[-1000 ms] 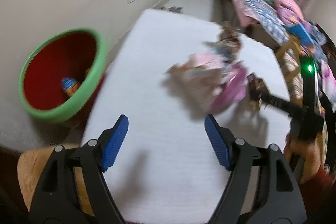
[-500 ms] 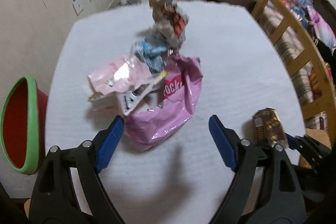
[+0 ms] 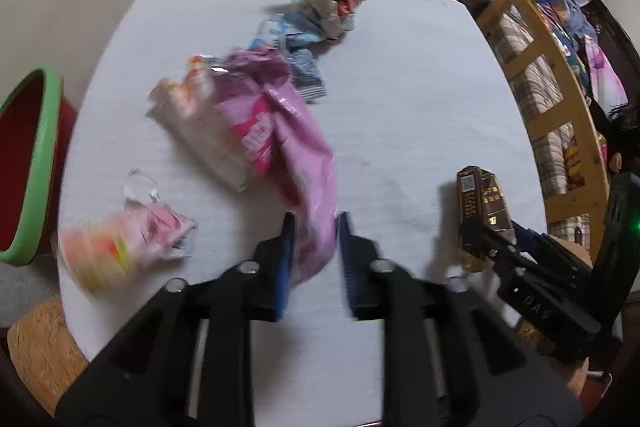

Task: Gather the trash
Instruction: 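Grasp the brown cigarette pack with the right gripper while the left gripper grasps the pink Pocky bag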

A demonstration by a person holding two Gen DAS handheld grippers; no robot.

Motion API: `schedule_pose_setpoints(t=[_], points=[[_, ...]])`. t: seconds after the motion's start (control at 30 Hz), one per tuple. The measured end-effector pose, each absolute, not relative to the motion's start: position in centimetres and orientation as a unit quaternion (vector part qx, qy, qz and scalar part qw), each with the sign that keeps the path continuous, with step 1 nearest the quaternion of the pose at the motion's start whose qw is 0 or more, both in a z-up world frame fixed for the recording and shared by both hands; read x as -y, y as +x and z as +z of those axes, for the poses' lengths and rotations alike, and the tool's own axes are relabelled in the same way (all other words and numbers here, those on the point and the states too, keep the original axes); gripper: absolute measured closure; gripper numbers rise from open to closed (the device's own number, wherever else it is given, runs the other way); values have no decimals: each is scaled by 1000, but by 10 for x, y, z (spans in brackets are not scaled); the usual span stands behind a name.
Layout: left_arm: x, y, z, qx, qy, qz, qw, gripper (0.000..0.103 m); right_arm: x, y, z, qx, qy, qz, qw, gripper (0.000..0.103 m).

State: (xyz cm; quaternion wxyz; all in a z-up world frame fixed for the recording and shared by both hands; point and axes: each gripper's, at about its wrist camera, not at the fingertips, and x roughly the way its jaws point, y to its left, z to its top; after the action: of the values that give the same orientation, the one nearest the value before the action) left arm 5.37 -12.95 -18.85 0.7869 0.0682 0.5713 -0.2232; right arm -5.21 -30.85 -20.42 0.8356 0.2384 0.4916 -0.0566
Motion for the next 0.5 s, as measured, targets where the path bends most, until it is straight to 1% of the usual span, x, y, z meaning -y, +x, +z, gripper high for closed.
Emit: schedule_pose_setpoints(t=[0.03,0.13,0.17,0.23,0.37,0.5], points=[[127,54,-189,-571,65,-219,789,56,309,-52,-205,-492,238,-56,835,54],[124,59,-192,-574,50,-206,791,46,309,-53,-204,-490,238,-56,836,54],[123,62,-193,-575,42,-203,791,40,309,-53,-204,-490,238,-57,837,53],[123,65,-194,-576,34,-202,791,38,309,-54,-204,-490,239,-57,836,53],[131,74,-204,-588,26,-205,782,38,310,-54,-204,-490,240,-58,836,53],[135,79,-209,-601,-2,-205,772,38,310,-55,-203,-487,241,-57,838,53]])
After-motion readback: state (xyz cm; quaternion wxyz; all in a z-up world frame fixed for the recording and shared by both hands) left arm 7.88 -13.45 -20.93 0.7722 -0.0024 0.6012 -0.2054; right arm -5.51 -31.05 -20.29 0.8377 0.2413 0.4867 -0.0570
